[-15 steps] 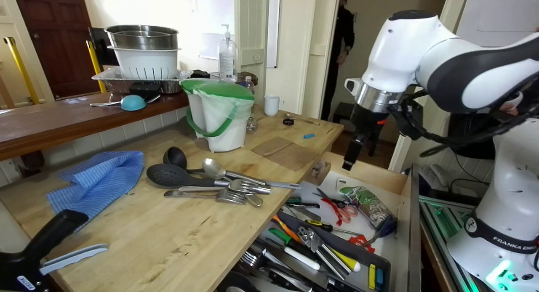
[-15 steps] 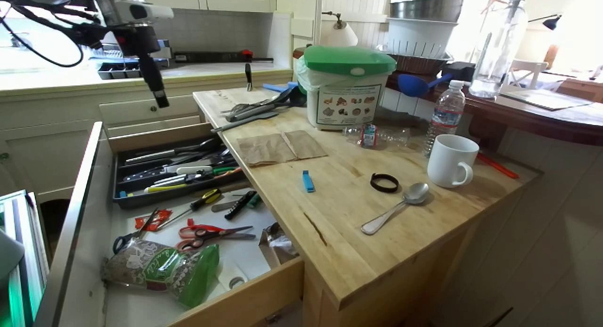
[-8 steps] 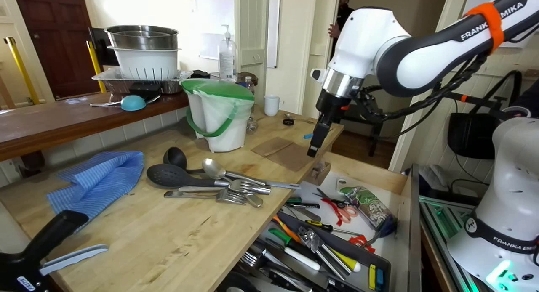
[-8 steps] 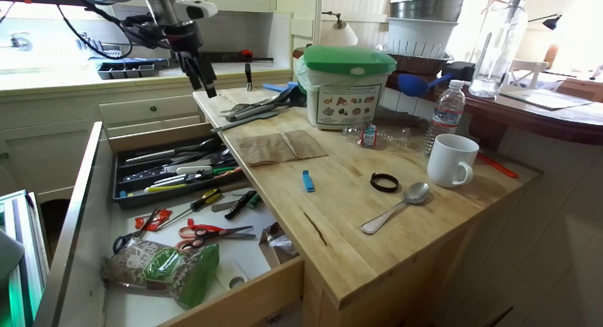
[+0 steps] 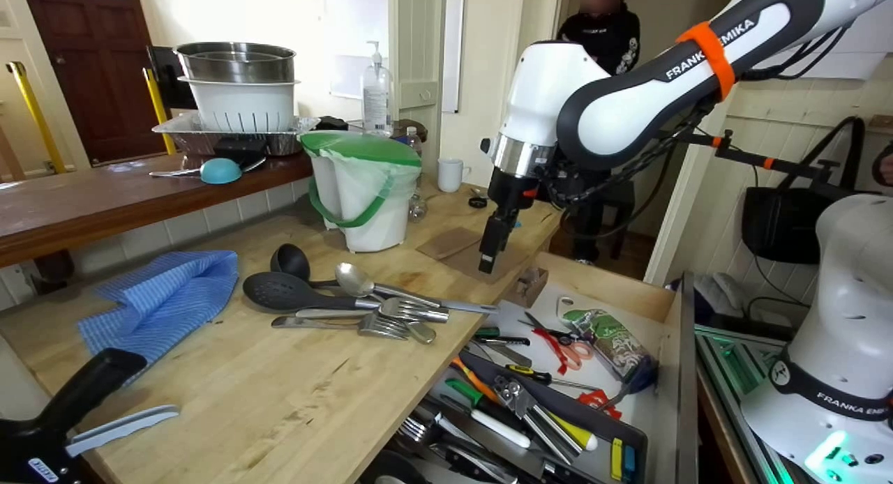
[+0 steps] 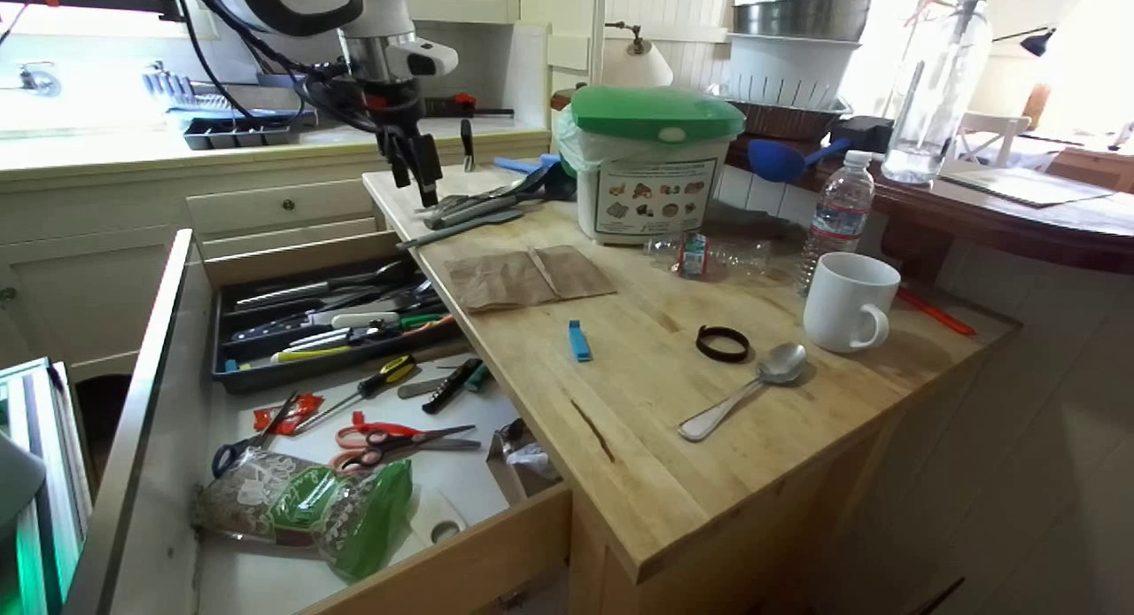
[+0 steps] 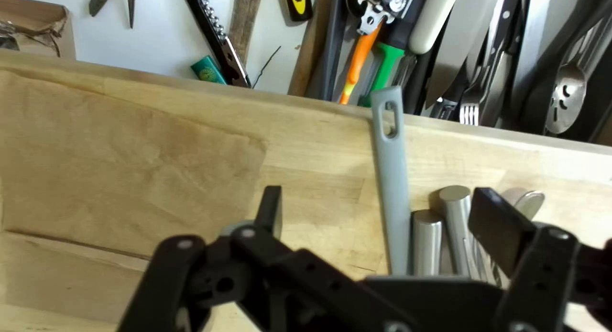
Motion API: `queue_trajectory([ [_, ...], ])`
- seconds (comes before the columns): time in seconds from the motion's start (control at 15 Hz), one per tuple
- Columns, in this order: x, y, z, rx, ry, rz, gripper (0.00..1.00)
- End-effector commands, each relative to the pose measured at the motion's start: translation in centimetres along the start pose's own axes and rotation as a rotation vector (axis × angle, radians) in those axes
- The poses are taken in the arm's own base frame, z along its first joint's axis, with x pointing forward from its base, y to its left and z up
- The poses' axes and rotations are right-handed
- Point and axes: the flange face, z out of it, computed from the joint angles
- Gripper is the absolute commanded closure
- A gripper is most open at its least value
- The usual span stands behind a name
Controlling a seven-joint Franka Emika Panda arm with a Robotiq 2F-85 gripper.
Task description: Move the black and grey ladle in the drawer to the left, pick up the plastic grey spatula from the table and put it in the drawer
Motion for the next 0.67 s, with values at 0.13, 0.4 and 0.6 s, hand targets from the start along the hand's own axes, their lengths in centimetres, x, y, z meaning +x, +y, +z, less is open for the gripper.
queue_trajectory([
  [0.13, 1.1, 0.9, 0.4, 0.055, 0.016, -0.046, 0.0],
  [0.4, 3.8, 2.3, 1.6, 0.046, 0.053, -0.143, 0.0],
  [0.6, 6.0, 1.7, 2.8, -0.003, 0.059, -0.175, 0.0],
])
